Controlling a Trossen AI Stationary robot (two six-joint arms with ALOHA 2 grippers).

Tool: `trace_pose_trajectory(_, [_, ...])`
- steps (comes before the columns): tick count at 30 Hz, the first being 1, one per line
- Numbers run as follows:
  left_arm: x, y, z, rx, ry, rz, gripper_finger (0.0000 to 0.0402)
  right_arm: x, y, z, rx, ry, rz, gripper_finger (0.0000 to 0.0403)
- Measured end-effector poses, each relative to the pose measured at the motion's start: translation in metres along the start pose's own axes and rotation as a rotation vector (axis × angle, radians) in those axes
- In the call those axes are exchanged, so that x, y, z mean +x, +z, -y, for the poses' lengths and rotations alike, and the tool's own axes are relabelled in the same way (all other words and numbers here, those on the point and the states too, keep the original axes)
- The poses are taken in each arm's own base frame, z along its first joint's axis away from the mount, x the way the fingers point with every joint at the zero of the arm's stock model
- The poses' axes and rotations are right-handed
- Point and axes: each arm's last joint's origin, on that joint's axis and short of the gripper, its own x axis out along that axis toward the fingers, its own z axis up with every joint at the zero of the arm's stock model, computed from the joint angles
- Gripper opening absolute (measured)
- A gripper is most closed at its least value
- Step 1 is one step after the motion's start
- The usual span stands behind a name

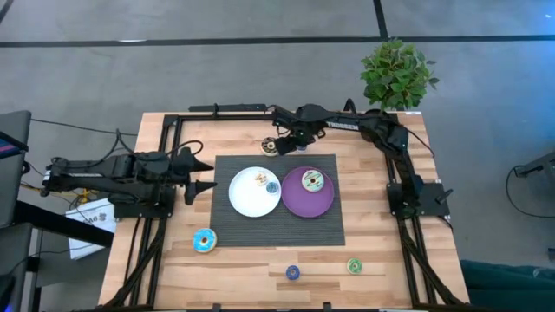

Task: Pick & Place donuts
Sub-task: Put the top small dark blue donut on the white plate

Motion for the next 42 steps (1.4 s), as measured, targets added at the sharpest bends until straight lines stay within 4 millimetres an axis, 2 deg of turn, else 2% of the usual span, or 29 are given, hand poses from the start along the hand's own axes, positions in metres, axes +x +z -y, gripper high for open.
trace_pose_trajectory(8, [0.0,-0.003,-0.001,0.017,0.004,-0.033,0.0293,-0.002,0.009,0.009,0.042,-0.06,0.077,0.0294])
trace_pose_trajectory(16, [0.0,-0.003,-0.001,0.021,0.006,-0.034,0.0293,0.008,0.011,0.022,0.129,-0.089,0.058,0.0363])
trace_pose_trajectory(20, [0.0,-0.003,-0.001,0.02,0.006,-0.032,0.0293,0.015,0.011,0.03,0.162,-0.081,0.026,0.0369])
trace_pose_trajectory(27, [0.0,-0.003,-0.001,0.009,0.005,-0.032,0.0293,0.023,0.013,0.036,0.226,-0.069,0.025,0.0351])
trace_pose_trajectory(35, [0.0,-0.004,-0.001,0.006,0.007,-0.04,0.0293,0.063,0.009,0.025,0.216,-0.038,-0.083,0.0331])
trace_pose_trajectory(42, [0.0,-0.006,-0.002,-0.005,0.023,-0.056,0.0293,0.064,0.009,0.021,0.176,-0.066,-0.032,0.0319])
